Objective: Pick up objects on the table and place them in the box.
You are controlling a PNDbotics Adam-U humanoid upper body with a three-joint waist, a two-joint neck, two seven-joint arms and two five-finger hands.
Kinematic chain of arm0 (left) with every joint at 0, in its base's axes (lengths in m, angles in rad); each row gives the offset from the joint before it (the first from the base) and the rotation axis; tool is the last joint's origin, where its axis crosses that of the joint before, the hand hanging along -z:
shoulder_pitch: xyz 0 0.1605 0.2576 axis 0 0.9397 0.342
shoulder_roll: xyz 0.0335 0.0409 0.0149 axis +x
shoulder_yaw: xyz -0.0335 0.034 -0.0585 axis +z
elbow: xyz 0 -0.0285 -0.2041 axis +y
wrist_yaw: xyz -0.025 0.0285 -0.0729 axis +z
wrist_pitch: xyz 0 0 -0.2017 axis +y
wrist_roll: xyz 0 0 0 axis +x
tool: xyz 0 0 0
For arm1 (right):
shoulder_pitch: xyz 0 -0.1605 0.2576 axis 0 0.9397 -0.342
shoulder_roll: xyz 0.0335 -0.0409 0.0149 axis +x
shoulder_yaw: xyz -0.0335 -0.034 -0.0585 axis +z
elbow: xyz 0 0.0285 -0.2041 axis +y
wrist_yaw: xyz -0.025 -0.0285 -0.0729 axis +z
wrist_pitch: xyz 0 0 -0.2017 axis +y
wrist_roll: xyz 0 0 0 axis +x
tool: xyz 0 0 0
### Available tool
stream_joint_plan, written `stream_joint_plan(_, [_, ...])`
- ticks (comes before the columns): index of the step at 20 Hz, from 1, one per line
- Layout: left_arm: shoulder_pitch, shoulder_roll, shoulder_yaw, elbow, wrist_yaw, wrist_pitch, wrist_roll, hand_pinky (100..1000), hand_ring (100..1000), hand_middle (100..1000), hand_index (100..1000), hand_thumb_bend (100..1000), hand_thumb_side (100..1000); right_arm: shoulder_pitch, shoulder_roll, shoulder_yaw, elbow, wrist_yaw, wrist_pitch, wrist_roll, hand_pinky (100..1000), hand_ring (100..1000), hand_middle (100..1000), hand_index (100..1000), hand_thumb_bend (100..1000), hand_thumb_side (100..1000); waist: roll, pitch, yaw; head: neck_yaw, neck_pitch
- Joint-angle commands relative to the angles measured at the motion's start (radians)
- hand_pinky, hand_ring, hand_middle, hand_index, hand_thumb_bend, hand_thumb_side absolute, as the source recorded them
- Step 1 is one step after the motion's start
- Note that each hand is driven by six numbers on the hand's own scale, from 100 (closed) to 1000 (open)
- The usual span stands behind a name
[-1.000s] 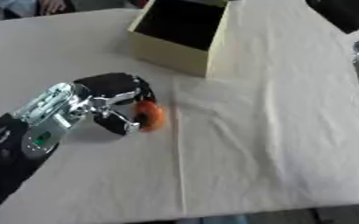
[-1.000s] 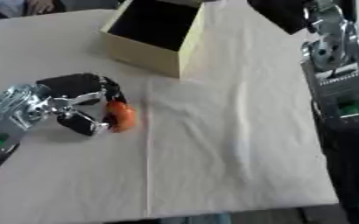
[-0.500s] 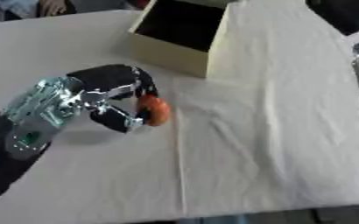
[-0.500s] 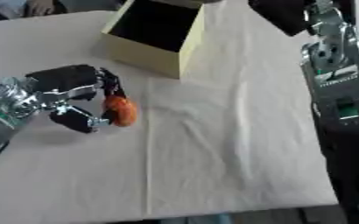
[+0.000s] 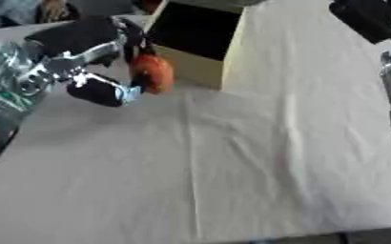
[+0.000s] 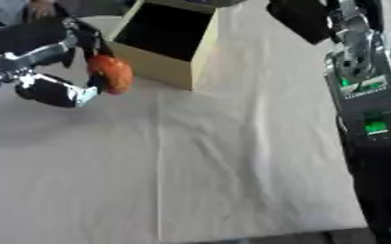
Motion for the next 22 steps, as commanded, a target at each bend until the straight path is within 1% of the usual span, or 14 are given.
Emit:
stream_joint_plan(1, [-0.068, 0.031, 0.047, 0.064, 0.021, -0.039, 0.031, 368, 569, 618, 717, 100, 207, -0.026, -0.005, 0.000, -0.023, -0.002, -0.005, 0.001, 826, 765, 583, 796, 100, 723, 0.000, -0.013, -0.005, 0.007, -0.020])
stream_joint_plan(5, [-0.154, -0.009, 0.063, 0.225, 0.020, -0.112, 0.050, 376, 576, 624, 723, 100, 221, -0.039, 0.000, 0.004, -0.027, -0.002, -0.008, 0.006, 826, 766, 583, 796, 100, 722, 0.003, -0.004, -0.017, 0.012, -0.032])
stream_joint_plan(8, [-0.176, -0.025, 0.067, 0.289, 0.006, -0.154, 0.068, 376, 576, 624, 723, 100, 221, -0.042, 0.000, 0.005, -0.027, -0.001, -0.008, 0.007, 826, 766, 583, 796, 100, 722, 0.003, -0.002, -0.019, 0.013, -0.035])
stream_joint_plan(10, [-0.179, -0.028, 0.068, 0.305, 0.001, -0.167, 0.075, 376, 576, 624, 723, 100, 221, -0.042, 0.000, 0.005, -0.027, -0.001, -0.008, 0.007, 826, 766, 583, 796, 100, 722, 0.002, -0.002, -0.019, 0.013, -0.035])
stream_joint_plan(11, [-0.188, -0.037, 0.076, 0.316, 0.003, -0.165, 0.081, 412, 575, 623, 719, 100, 278, -0.047, 0.004, 0.006, -0.028, -0.002, -0.009, 0.008, 826, 766, 583, 795, 100, 723, 0.003, 0.005, -0.028, 0.021, -0.046])
stream_joint_plan(13, [-0.227, -0.075, 0.105, 0.357, -0.009, -0.147, 0.083, 408, 571, 619, 716, 100, 284, -0.060, 0.010, 0.010, -0.029, -0.003, -0.010, 0.011, 826, 766, 582, 795, 100, 723, 0.008, 0.016, -0.050, 0.033, -0.063])
stream_joint_plan(15, [-0.265, -0.119, 0.120, 0.406, -0.034, -0.145, 0.076, 407, 570, 620, 716, 100, 292, -0.068, 0.011, 0.011, -0.030, -0.003, -0.011, 0.012, 826, 766, 582, 795, 100, 723, 0.012, 0.024, -0.062, 0.038, -0.076])
stream_joint_plan(18, [-0.294, -0.165, 0.136, 0.486, -0.067, -0.177, 0.077, 409, 571, 623, 717, 100, 303, -0.081, 0.015, 0.013, -0.032, -0.003, -0.012, 0.013, 826, 767, 583, 795, 100, 722, 0.017, 0.035, -0.083, 0.050, -0.091])
stream_joint_plan(22, [-0.315, -0.201, 0.153, 0.590, -0.110, -0.232, 0.100, 414, 574, 626, 718, 100, 310, -0.096, 0.018, 0.013, -0.033, -0.002, -0.011, 0.013, 826, 767, 582, 795, 100, 723, 0.022, 0.047, -0.112, 0.066, -0.103])
